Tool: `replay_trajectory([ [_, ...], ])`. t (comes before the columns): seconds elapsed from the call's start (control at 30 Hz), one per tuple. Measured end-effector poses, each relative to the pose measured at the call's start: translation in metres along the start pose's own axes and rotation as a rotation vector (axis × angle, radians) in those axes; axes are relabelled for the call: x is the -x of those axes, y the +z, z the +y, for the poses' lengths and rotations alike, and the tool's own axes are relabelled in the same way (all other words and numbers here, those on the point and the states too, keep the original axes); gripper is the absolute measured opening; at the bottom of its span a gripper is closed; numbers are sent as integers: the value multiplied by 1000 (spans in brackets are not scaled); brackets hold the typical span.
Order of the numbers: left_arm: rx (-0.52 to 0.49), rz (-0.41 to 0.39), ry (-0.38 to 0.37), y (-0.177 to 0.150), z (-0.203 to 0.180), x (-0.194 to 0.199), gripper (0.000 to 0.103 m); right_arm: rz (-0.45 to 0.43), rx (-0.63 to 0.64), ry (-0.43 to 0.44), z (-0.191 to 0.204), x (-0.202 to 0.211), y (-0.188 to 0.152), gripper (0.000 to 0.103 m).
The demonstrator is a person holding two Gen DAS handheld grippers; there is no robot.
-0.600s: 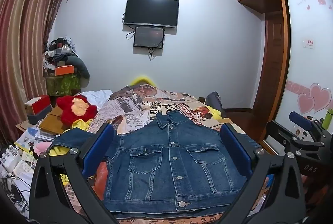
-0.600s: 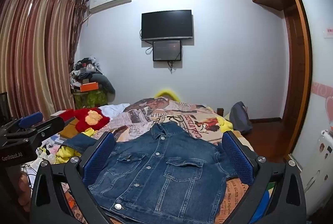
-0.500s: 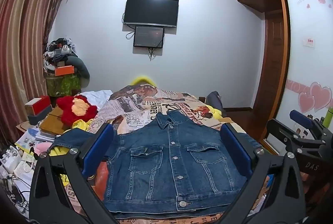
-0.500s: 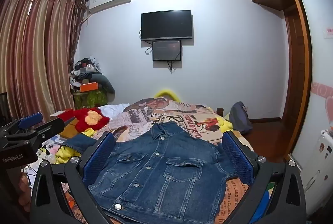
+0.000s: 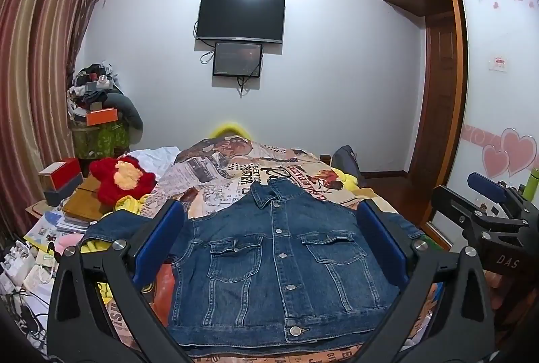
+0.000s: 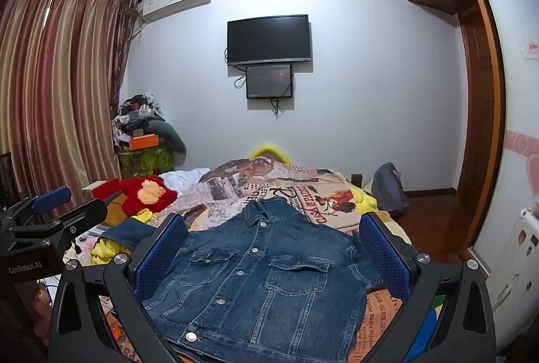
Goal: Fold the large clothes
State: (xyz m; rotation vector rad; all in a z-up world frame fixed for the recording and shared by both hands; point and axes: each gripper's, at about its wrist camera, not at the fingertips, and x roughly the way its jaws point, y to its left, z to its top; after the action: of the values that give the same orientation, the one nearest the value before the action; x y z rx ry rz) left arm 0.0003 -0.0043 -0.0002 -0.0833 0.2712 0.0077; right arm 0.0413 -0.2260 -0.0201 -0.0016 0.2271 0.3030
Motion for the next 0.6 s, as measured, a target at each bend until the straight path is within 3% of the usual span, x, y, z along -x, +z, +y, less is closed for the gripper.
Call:
replay_trajectory([
  [0.6, -18, 10, 6, 3, -3, -3, 103, 25, 1, 17, 5, -11, -4, 103],
])
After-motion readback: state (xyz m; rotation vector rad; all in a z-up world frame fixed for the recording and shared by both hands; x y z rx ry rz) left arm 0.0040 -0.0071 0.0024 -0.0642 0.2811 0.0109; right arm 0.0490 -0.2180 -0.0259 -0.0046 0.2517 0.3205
